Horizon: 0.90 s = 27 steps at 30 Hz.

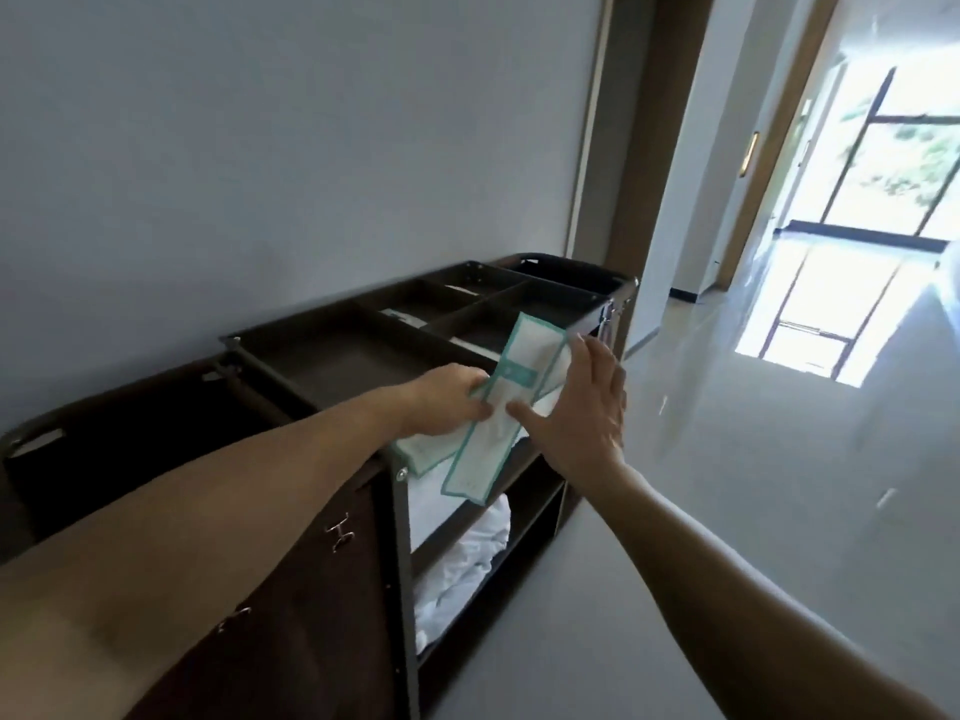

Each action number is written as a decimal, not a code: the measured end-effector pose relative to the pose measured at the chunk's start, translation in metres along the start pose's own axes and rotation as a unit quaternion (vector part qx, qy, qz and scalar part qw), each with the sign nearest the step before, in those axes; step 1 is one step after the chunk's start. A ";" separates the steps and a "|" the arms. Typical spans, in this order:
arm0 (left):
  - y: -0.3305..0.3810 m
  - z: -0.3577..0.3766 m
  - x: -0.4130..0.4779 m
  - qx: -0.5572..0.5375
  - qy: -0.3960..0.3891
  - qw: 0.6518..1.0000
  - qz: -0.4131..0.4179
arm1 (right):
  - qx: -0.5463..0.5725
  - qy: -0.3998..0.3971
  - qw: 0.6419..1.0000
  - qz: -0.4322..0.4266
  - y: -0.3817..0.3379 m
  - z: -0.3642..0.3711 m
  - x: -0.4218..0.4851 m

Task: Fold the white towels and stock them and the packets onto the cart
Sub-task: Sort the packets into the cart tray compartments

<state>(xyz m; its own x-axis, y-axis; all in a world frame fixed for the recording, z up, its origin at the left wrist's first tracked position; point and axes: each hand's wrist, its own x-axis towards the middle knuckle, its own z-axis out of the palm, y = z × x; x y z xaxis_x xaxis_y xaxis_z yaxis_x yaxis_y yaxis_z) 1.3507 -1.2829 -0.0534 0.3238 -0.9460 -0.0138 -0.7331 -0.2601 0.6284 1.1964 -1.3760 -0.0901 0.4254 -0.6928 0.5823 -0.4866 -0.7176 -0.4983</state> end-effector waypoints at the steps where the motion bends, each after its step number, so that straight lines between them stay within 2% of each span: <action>1: 0.007 0.006 0.015 0.035 -0.023 0.999 0.015 | -0.038 0.020 0.999 -0.033 0.015 -0.003 0.007; 4: 0.024 0.020 0.062 0.111 -0.072 0.990 0.053 | -0.134 0.005 0.986 -0.102 0.055 -0.006 0.032; 8: 0.042 0.029 0.124 0.209 -0.111 0.966 0.106 | -0.310 -0.089 0.927 -0.192 0.091 -0.012 0.072; 10: 0.053 0.029 0.155 0.270 -0.121 0.945 0.137 | -0.339 -0.163 0.912 -0.165 0.102 -0.017 0.096; 12: 0.061 0.028 0.183 0.301 -0.139 0.929 0.167 | -0.347 -0.202 0.907 -0.127 0.110 -0.020 0.116; 16: 0.074 0.032 0.233 0.355 -0.155 0.891 0.238 | -0.215 -0.268 0.939 0.015 0.137 -0.019 0.148; 18: 0.081 0.038 0.257 0.421 -0.118 0.856 0.276 | -0.196 -0.263 0.942 0.068 0.157 -0.016 0.160; 20: 0.082 0.048 0.283 0.442 -0.022 0.838 0.320 | -0.178 -0.241 0.947 0.114 0.178 -0.015 0.173; 22: 0.080 0.057 0.307 0.351 0.120 0.864 0.342 | -0.127 -0.212 0.955 0.167 0.201 -0.016 0.186; 24: 0.082 0.065 0.329 0.233 0.252 0.882 0.321 | -0.023 -0.160 0.959 0.234 0.225 -0.015 0.200; 25: 0.085 0.069 0.338 0.189 0.285 0.895 0.287 | 0.044 -0.133 0.953 0.268 0.237 -0.014 0.208; 27: 0.099 0.079 0.355 0.069 0.264 0.948 0.164 | 0.162 -0.108 0.929 0.316 0.255 -0.009 0.222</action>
<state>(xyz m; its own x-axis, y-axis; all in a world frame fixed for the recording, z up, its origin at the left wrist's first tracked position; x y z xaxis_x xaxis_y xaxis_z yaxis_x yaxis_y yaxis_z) 1.3465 -1.6599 -0.0575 0.2928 -0.7616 0.5781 -0.9055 -0.0265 0.4236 1.1595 -1.7125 -0.0821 0.2933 -0.9559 -0.0163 -0.4502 -0.1231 -0.8844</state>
